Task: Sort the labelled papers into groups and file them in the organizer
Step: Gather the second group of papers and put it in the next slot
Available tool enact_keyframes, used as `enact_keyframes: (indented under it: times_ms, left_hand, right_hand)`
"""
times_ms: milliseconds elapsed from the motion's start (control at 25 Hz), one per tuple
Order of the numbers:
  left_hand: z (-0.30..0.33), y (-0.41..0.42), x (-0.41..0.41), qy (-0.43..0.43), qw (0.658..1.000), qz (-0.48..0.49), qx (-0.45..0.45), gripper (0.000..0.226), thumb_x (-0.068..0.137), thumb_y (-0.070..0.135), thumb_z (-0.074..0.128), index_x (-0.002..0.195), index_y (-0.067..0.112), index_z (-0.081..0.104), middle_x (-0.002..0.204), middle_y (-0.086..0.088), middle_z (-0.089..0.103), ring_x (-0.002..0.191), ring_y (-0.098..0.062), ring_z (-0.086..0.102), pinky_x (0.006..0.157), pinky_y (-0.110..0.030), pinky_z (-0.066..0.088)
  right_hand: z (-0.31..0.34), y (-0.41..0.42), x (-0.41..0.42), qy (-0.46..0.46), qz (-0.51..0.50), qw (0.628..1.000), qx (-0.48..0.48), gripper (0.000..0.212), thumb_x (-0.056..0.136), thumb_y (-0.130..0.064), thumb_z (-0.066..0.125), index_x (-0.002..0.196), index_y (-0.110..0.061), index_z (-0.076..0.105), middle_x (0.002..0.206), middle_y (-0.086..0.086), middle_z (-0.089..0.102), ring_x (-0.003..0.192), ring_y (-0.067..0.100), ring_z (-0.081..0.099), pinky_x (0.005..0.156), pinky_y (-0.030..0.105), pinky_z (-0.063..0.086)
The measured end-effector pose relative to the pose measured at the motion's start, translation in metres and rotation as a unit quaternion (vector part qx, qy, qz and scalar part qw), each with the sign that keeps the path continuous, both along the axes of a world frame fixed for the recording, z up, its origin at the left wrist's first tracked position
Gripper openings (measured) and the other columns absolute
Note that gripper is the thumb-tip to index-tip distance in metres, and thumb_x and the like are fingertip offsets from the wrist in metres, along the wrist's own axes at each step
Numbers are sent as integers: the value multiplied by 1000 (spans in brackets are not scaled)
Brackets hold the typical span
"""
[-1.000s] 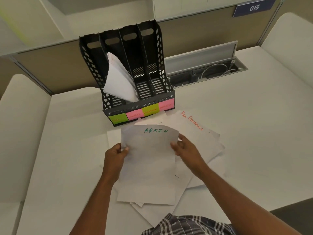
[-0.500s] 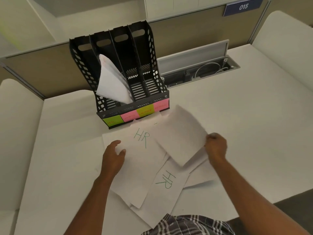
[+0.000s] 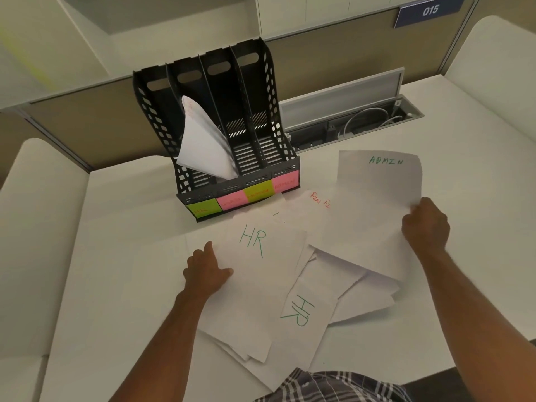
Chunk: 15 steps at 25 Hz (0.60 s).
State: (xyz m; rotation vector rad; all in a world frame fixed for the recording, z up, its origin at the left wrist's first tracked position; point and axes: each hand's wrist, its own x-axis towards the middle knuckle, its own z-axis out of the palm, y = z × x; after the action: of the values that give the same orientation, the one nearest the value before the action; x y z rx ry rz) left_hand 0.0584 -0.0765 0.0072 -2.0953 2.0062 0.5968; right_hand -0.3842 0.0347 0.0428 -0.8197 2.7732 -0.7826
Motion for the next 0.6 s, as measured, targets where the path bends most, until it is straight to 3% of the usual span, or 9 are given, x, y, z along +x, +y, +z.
enact_keyframes:
  times_ms: [200, 320, 440, 520, 600]
  left_hand:
    - [-6, 10, 8, 69, 996, -8, -63, 54, 90, 29, 65, 141, 20, 48, 127, -12, 59, 119, -32, 54, 98, -46, 44]
    - [-9, 18, 10, 141, 983, 10, -118, 37, 93, 15, 61, 130, 15, 61, 108, -11, 65, 103, -31, 61, 91, -44, 49]
    - [-10, 25, 15, 199, 962, 17, -184, 30, 94, 9, 62, 123, 14, 67, 86, -3, 59, 84, -28, 63, 75, -34, 51]
    - [-11, 29, 20, 228, 948, 11, -221, 32, 95, 8, 61, 125, 15, 68, 80, 0, 55, 76, -22, 61, 69, -28, 48]
    - [-13, 33, 25, 260, 936, 4, -236, 34, 95, 5, 62, 126, 17, 68, 79, 1, 55, 70, -17, 57, 66, -24, 45]
  right_hand:
    - [-16, -1, 11, -51, 45, 996, 60, 12, 86, -2, 46, 92, -6, 57, 104, 24, 67, 94, 42, 61, 71, 34, 37]
    - [-24, -1, 16, -82, 56, 991, 86, 11, 85, -2, 45, 88, -9, 52, 105, 23, 66, 86, 36, 55, 73, 34, 38]
    - [-26, -3, 22, -96, 58, 988, 104, 18, 90, -8, 50, 107, -2, 54, 112, 25, 62, 97, 40, 57, 79, 39, 43]
    - [-24, -7, 33, -27, 45, 993, 110, 35, 90, -13, 61, 120, 1, 49, 119, 29, 55, 110, 46, 52, 88, 50, 44]
    - [-21, -11, 53, 51, 70, 995, 55, 50, 87, -12, 68, 131, 0, 48, 123, 28, 52, 114, 47, 48, 90, 54, 43]
